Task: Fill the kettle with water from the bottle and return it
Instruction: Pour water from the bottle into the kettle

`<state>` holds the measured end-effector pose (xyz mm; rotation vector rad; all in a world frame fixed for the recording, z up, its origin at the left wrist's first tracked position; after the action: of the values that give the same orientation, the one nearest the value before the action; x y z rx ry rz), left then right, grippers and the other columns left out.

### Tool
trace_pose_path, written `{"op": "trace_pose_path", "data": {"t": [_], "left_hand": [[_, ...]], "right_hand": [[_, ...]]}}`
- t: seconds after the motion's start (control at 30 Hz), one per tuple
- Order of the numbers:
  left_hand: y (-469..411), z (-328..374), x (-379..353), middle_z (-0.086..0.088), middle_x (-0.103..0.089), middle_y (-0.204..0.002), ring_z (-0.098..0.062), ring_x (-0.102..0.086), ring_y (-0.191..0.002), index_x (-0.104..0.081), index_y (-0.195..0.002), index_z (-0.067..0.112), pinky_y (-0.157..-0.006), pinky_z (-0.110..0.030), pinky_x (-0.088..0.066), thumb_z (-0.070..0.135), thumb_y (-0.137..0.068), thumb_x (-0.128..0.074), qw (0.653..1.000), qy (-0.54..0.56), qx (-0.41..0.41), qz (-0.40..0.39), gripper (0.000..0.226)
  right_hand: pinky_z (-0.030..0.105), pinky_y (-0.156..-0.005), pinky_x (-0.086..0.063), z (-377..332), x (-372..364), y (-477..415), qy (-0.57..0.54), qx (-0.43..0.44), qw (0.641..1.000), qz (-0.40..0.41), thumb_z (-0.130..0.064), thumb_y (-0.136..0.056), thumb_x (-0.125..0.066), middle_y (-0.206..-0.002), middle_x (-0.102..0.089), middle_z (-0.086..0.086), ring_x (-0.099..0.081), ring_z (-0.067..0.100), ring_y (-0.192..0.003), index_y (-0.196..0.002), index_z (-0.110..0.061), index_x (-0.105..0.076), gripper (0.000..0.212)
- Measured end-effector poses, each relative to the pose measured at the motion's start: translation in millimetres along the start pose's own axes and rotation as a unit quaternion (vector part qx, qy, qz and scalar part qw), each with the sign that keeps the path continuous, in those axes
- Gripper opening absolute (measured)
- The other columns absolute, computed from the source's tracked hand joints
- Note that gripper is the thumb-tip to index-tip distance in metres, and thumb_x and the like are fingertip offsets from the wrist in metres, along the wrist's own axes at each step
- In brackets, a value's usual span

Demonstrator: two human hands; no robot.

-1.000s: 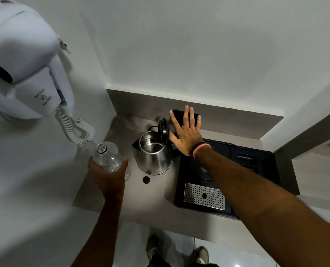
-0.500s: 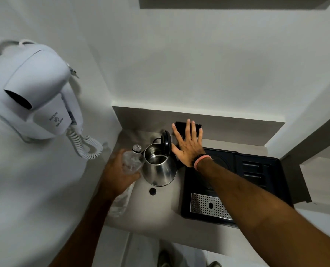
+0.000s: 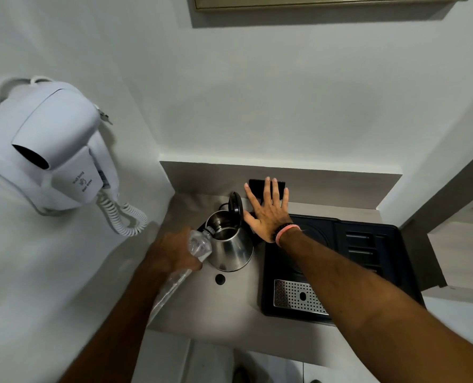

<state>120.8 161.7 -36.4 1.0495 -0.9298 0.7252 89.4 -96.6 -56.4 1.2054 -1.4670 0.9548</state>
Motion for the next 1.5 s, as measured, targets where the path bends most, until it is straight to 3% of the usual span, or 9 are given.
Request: {"op": "trace_pose_path", "data": {"t": [0.23,0.33,0.7,0.87,1.07,1.2,1.5], "left_hand": [[8,11,11,0.017,-0.053,-0.094,-0.016,-0.058,-0.095,-0.053,-0.094,0.041,-0.062,-0.023,-0.039,0.048,-0.044,-0.083,0.999,0.003,-0.030,0.026,0.059],[8,12,12,0.008,-0.059,-0.111,-0.018,-0.057,-0.100,-0.056,-0.114,0.033,-0.072,-0.027,-0.043,0.048,-0.044,-0.082,1.000,-0.007,-0.013,0.020,0.076],[12,16,17,0.005,-0.062,-0.115,-0.019,-0.060,-0.103,-0.058,-0.117,0.031,-0.084,-0.033,-0.053,0.050,-0.045,-0.081,1.000,-0.019,-0.008,0.011,0.078],[12,15,17,0.003,-0.060,-0.119,-0.021,-0.058,-0.108,-0.056,-0.118,0.030,-0.084,-0.033,-0.050,0.051,-0.047,-0.080,1.000,-0.027,-0.004,0.011,0.078],[12,13,20,0.006,-0.057,-0.107,-0.017,-0.053,-0.096,-0.050,-0.102,0.036,-0.073,-0.030,-0.043,0.053,-0.043,-0.079,0.999,-0.031,-0.001,0.022,0.068],[10,10,18,0.004,-0.058,-0.112,-0.020,-0.055,-0.102,-0.053,-0.114,0.036,-0.079,-0.033,-0.048,0.057,-0.042,-0.078,0.999,-0.031,0.008,0.020,0.078],[11,4,15,0.001,-0.058,-0.120,-0.023,-0.056,-0.108,-0.050,-0.120,0.035,-0.078,-0.031,-0.041,0.060,-0.043,-0.076,0.999,-0.009,0.005,0.036,0.085]], "right_hand": [[0.067,-0.117,0.008,0,-1,1,0.004,-0.007,1.000,-0.005,-0.073,-0.084,-0.001,-0.163,0.016,0.024,0.019,0.041,-0.150,-0.155,-0.038,0.014,0.081],[0.067,-0.117,0.008,0,-2,2,0.004,-0.009,1.000,-0.007,-0.074,-0.080,0.004,-0.163,0.016,0.024,0.019,0.041,-0.150,-0.155,-0.038,0.014,0.084],[0.067,-0.117,0.008,0,-2,2,0.006,-0.011,1.000,-0.010,-0.075,-0.078,0.008,-0.163,0.015,0.024,0.018,0.042,-0.150,-0.154,-0.039,0.014,0.085],[0.066,-0.116,0.009,1,-4,1,0.012,-0.012,1.000,-0.019,-0.073,-0.086,-0.001,-0.163,0.017,0.024,0.019,0.042,-0.149,-0.153,-0.040,0.017,0.077],[0.067,-0.116,0.009,1,-4,2,0.017,-0.012,0.999,-0.027,-0.072,-0.090,-0.006,-0.163,0.017,0.023,0.019,0.042,-0.149,-0.154,-0.040,0.016,0.075],[0.067,-0.117,0.009,0,-3,3,0.017,-0.014,0.999,-0.026,-0.070,-0.092,-0.012,-0.164,0.016,0.023,0.018,0.042,-0.150,-0.154,-0.040,0.014,0.074],[0.067,-0.117,0.007,0,-4,3,0.024,-0.017,0.999,-0.028,-0.071,-0.091,-0.008,-0.164,0.013,0.023,0.016,0.042,-0.150,-0.154,-0.041,0.015,0.073]]}}
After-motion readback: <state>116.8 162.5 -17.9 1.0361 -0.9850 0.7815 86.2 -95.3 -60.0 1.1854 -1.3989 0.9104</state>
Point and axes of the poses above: each hand's wrist, its own y-axis away from the middle knuckle, its own x-axis out of the back of the hand, z = x × y, the point moved 7 cm from there along -y, towards the middle knuckle
